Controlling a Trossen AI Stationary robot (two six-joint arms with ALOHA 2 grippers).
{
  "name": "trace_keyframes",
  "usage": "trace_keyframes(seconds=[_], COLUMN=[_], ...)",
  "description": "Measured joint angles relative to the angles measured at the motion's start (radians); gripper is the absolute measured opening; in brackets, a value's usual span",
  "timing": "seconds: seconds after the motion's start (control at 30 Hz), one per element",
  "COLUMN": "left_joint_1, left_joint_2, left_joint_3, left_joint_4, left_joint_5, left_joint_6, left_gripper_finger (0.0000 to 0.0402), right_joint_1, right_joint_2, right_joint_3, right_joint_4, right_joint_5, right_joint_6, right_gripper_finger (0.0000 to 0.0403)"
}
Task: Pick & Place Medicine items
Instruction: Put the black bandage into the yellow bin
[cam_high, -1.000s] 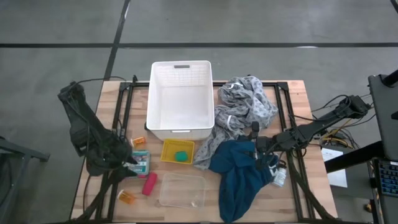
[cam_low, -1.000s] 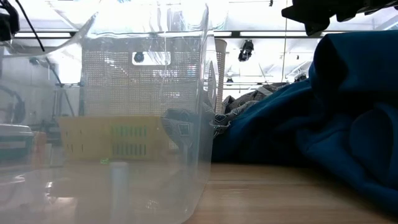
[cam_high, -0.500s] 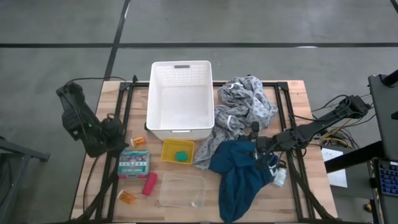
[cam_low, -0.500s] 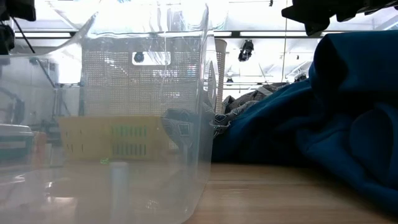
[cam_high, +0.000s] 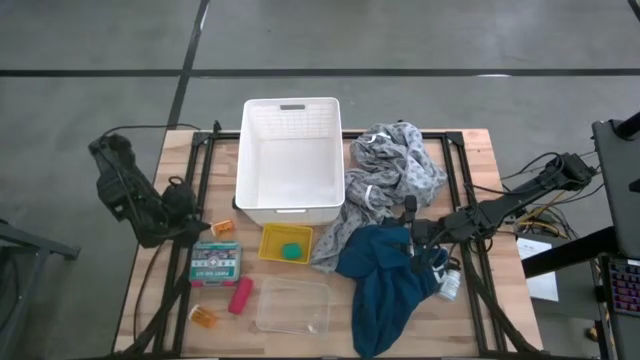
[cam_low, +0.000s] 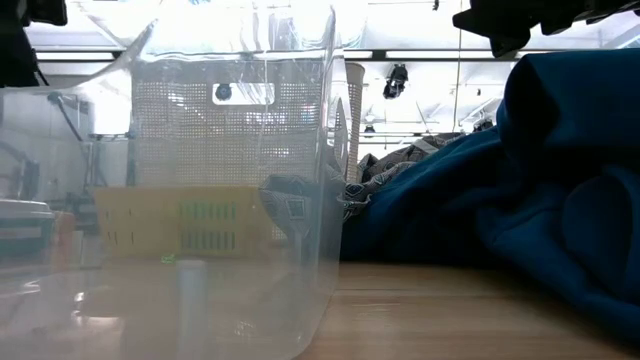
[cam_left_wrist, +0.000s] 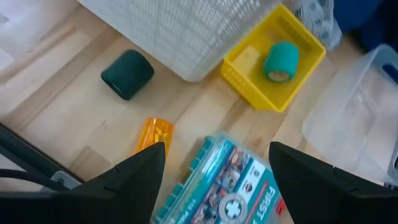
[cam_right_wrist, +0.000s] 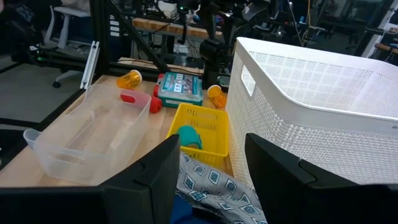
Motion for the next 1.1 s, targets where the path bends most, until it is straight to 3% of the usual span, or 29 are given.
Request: trace_keyframes(seconds=[0.53, 0.93, 1.1], left_joint_1=[0.08, 0.155, 0.18], left_joint_2=[-0.002, -0.005, -0.012], left_joint_3=[0.0, -0.002, -0.001], left_joint_4=[0.012, 0.015, 0.013], left_joint_5=[-0.088, -0.12, -0.192], left_joint_6=[0.11, 0.108, 0.219], left_gripper_finger=[0.0292, 0.0292, 0.0292], right_joint_1=[0.0, 0.0, 0.0], right_joint_2=[0.0, 0.0, 0.0], right_joint_3=[0.0, 0.0, 0.0], right_joint_4=[0.0, 0.0, 0.0], right_joint_5=[0.0, 0.0, 0.0], right_joint_6=[0.0, 0.0, 0.0], right_gripper_finger=[0.0179, 0.0176, 0.0178])
